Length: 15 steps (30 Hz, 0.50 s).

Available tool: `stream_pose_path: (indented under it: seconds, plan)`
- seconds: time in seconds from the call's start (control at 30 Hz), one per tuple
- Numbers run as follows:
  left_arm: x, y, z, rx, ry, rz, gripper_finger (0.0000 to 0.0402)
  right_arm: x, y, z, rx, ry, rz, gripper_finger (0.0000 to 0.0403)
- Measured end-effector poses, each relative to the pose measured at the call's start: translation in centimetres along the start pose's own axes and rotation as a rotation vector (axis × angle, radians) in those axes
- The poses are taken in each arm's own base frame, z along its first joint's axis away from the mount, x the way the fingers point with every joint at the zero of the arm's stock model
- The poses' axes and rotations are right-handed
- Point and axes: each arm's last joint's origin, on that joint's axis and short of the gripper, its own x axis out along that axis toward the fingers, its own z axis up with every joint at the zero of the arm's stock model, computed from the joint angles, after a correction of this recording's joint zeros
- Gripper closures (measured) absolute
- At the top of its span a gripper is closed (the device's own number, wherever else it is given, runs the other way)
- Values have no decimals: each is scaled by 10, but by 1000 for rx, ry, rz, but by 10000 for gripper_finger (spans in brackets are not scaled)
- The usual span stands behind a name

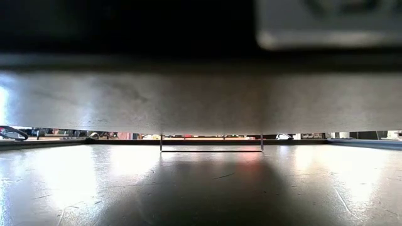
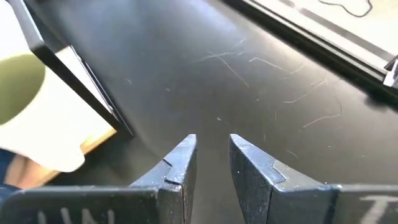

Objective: Place coffee mugs
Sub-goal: Return to Home Position

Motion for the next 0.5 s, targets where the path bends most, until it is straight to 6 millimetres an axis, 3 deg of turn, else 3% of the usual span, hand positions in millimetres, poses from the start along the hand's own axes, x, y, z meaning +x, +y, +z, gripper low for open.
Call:
stream_pose_path:
  seconds: [0.17,0.5]
  plan:
    - [-4,2,6,-14,-59,13,333,-28,-8,-20,37,-179,54,319]
    - [-6,3,7,-19,-81,17,333,-55,-19,-47,97,-424,135,319]
